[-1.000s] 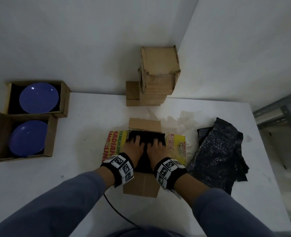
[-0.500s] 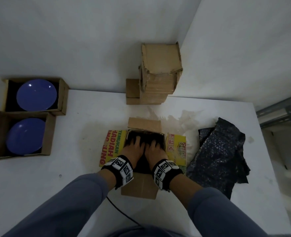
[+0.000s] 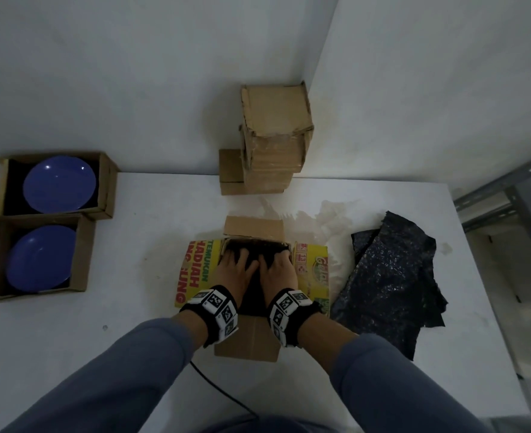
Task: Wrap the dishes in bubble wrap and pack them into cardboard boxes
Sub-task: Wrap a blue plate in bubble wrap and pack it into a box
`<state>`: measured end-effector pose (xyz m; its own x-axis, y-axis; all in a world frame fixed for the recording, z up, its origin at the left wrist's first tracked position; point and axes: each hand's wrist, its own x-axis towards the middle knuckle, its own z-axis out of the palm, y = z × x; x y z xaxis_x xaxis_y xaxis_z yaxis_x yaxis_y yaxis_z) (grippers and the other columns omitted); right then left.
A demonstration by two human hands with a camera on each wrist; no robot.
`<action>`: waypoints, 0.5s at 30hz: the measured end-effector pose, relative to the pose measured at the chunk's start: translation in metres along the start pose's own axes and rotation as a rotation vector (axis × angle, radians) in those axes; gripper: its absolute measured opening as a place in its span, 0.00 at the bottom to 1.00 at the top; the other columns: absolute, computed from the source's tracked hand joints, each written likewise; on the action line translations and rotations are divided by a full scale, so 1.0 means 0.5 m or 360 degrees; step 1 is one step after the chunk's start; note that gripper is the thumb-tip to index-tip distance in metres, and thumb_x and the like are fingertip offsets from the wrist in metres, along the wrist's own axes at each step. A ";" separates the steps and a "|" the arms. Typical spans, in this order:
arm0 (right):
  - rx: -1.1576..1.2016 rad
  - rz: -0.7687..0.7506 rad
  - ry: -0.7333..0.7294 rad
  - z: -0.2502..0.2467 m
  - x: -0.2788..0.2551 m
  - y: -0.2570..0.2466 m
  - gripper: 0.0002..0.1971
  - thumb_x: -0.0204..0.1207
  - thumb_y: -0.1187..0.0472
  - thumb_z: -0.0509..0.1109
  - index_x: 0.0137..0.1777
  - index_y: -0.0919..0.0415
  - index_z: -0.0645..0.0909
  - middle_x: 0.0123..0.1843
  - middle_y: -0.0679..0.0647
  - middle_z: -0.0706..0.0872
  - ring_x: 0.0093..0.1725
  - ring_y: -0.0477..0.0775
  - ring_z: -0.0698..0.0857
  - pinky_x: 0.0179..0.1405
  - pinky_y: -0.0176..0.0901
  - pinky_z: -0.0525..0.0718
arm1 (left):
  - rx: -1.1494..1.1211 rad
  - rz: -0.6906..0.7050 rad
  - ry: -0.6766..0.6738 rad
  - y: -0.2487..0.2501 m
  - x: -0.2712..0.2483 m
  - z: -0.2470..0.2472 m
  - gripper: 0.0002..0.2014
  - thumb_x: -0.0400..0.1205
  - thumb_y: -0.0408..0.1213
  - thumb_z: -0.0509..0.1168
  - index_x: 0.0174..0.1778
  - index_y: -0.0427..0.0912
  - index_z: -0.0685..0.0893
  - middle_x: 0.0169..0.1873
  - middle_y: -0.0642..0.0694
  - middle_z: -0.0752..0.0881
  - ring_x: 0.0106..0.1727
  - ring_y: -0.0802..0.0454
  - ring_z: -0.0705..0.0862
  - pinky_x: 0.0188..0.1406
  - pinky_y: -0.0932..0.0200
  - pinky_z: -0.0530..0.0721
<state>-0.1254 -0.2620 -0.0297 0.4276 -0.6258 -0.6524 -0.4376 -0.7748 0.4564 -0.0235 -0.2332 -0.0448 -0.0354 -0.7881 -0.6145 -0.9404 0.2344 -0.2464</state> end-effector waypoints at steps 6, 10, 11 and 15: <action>0.0392 0.0035 -0.0035 0.017 0.018 -0.008 0.35 0.89 0.51 0.51 0.86 0.66 0.38 0.87 0.61 0.53 0.84 0.66 0.56 0.83 0.63 0.45 | -0.0072 0.0106 -0.0125 -0.001 0.017 -0.003 0.42 0.86 0.49 0.59 0.85 0.44 0.38 0.85 0.37 0.38 0.83 0.30 0.55 0.83 0.41 0.50; 0.0464 0.0008 0.0011 0.019 0.025 -0.007 0.30 0.89 0.56 0.52 0.85 0.68 0.46 0.84 0.63 0.59 0.81 0.66 0.61 0.82 0.63 0.53 | -0.0256 0.0117 -0.0125 0.000 0.018 -0.011 0.41 0.85 0.47 0.62 0.85 0.42 0.43 0.84 0.36 0.41 0.81 0.31 0.56 0.81 0.42 0.55; 0.0475 0.0010 0.0031 0.020 0.027 -0.007 0.29 0.89 0.57 0.52 0.85 0.69 0.48 0.82 0.64 0.62 0.80 0.66 0.63 0.81 0.62 0.56 | -0.0283 0.0114 -0.0114 0.000 0.018 -0.012 0.41 0.85 0.46 0.62 0.85 0.41 0.43 0.84 0.37 0.41 0.81 0.31 0.57 0.81 0.42 0.55; 0.0452 -0.0008 0.0072 0.026 0.028 -0.006 0.29 0.89 0.58 0.52 0.85 0.70 0.48 0.81 0.65 0.63 0.78 0.66 0.65 0.81 0.61 0.58 | -0.0393 0.0088 -0.0059 0.002 0.018 -0.009 0.38 0.84 0.44 0.63 0.84 0.41 0.48 0.84 0.37 0.44 0.80 0.32 0.58 0.80 0.42 0.58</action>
<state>-0.1285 -0.2671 -0.0480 0.4626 -0.6303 -0.6235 -0.6366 -0.7256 0.2611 -0.0263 -0.2428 -0.0473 -0.0807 -0.7554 -0.6503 -0.9916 0.1267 -0.0241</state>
